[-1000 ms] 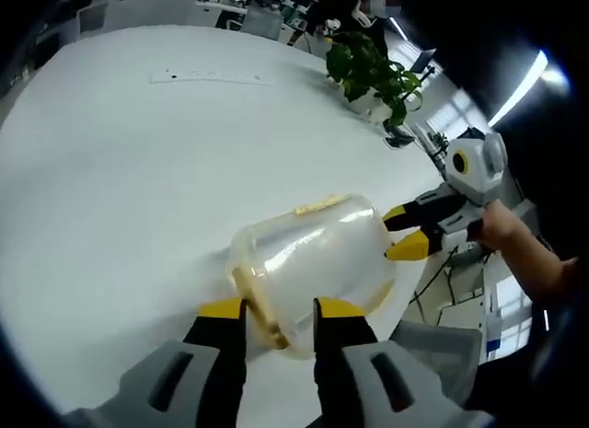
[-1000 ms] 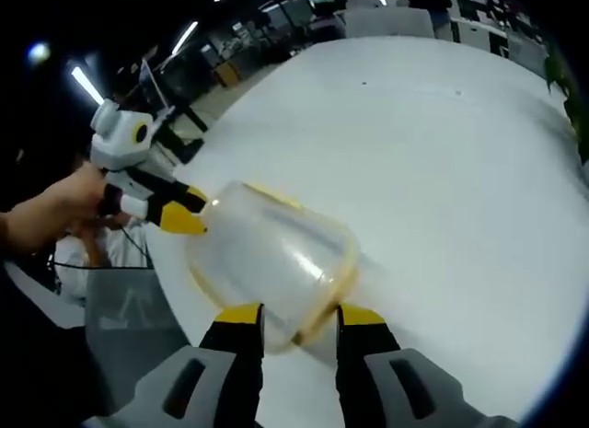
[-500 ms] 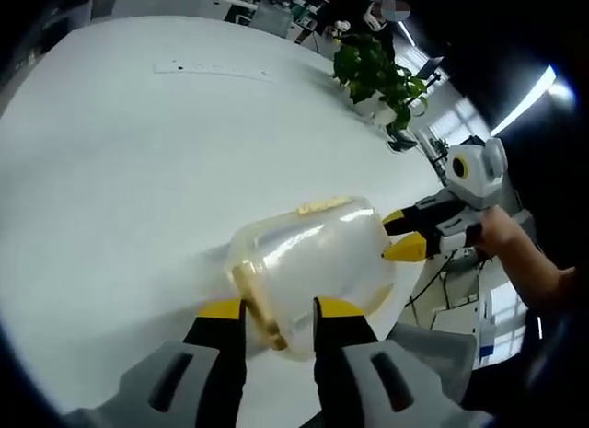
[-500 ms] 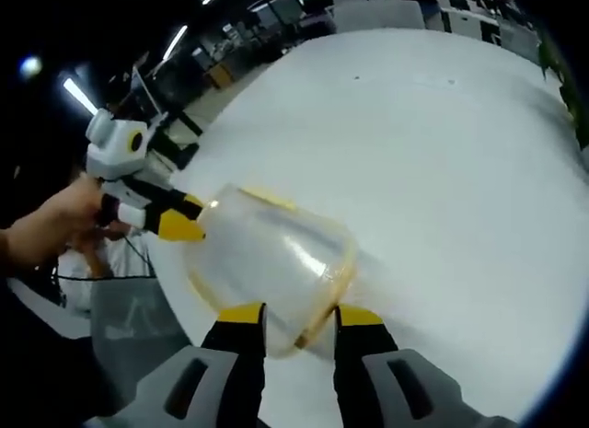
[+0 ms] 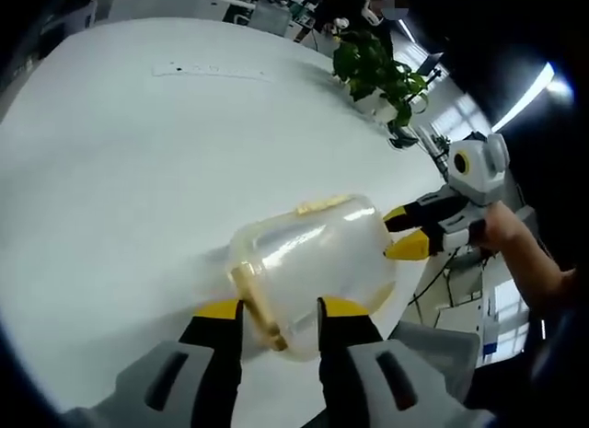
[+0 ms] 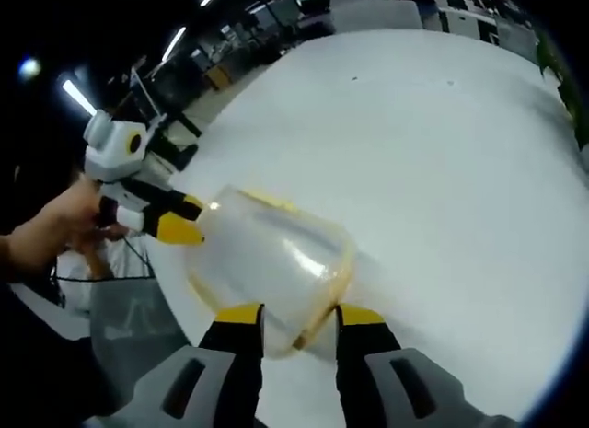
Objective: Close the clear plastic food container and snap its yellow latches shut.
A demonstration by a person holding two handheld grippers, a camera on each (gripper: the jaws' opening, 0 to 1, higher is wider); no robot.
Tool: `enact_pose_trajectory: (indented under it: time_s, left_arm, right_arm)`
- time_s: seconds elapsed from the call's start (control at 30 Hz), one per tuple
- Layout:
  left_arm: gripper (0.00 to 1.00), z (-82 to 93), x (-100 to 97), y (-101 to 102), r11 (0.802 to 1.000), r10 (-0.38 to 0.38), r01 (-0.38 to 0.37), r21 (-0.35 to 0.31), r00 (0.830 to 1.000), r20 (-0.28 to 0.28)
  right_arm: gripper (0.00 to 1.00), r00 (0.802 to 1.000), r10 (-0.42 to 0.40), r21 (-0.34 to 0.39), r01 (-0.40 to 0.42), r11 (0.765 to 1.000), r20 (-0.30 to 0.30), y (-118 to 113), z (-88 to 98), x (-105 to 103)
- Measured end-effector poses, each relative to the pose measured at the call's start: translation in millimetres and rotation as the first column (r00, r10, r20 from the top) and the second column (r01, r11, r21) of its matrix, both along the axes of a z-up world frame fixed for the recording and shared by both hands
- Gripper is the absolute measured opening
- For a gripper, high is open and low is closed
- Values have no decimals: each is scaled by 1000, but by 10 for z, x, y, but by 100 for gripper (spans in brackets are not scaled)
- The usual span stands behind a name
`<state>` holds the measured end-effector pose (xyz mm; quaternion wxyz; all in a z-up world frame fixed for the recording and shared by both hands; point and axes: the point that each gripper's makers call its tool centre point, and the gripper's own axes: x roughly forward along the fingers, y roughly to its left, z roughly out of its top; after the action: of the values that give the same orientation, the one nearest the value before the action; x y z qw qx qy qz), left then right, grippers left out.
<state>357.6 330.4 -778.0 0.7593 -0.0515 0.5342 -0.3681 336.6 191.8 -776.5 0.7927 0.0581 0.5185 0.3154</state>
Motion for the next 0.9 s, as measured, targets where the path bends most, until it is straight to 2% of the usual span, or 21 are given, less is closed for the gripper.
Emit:
enact_pose_trajectory:
  time_s: [0.1, 0.23, 0.3, 0.33, 0.4, 0.47, 0.53, 0.6, 0.63, 0.7, 0.77, 0.8, 0.83, 0.87, 0.9]
  left_arm:
    - [31, 21, 19, -9, 999, -33, 32, 15, 998, 47]
    - [35, 47, 60, 11, 993, -94, 83, 86, 987, 131]
    - [37, 73, 57, 27, 985, -141, 121, 123, 976, 169]
    - [36, 88, 69, 29, 979, -174, 147, 143, 964, 201]
    - [37, 110, 72, 41, 967, -223, 183, 177, 944, 243]
    - [36, 150, 81, 38, 949, -289, 231, 215, 911, 295]
    - [37, 190, 105, 25, 932, -341, 270, 241, 880, 331]
    - [37, 237, 143, 19, 924, -363, 284, 256, 862, 355]
    - [37, 254, 133, 4, 923, -368, 293, 249, 861, 351]
    - [37, 323, 130, -58, 911, -405, 335, 239, 838, 366]
    - [37, 384, 114, -127, 885, -464, 394, 249, 794, 393]
    - [37, 393, 82, -172, 861, -508, 436, 261, 764, 399]
    - [36, 394, 73, -190, 848, -529, 452, 275, 747, 403]
    - [36, 393, 42, -228, 824, -566, 485, 292, 718, 405]
    - [36, 391, 16, -257, 807, -591, 509, 299, 696, 408]
  right_arm:
    - [29, 1000, 11, -10, -11, 1000, 3, -2, 9, -1]
    - [30, 999, 34, -25, -33, 999, 23, -11, 18, -9]
    - [30, 999, 38, -28, -37, 999, 30, -14, 20, -5]
    - [31, 998, 42, -34, -41, 999, 36, -13, 24, 5]
    - [33, 990, 99, -75, -92, 993, 97, -20, 41, 44]
    - [38, 977, 163, -145, -143, 979, 136, -50, 58, 53]
    - [38, 968, 217, -155, -197, 968, 126, -16, 67, 12]
    - [39, 962, 242, -154, -221, 963, 128, 18, 63, 2]
    - [40, 956, 260, -164, -236, 958, 139, 22, 64, 5]
    - [40, 946, 285, -182, -256, 949, 155, 26, 82, 20]
    - [40, 942, 289, -184, -258, 948, 168, 23, 117, 52]
    - [40, 941, 291, -182, -260, 948, 174, 26, 133, 64]
    - [41, 939, 295, -172, -265, 949, 178, 39, 159, 67]
    - [41, 936, 299, -170, -269, 948, 184, 47, 176, 78]
    - [40, 924, 320, -169, -288, 943, 211, 70, 216, 103]
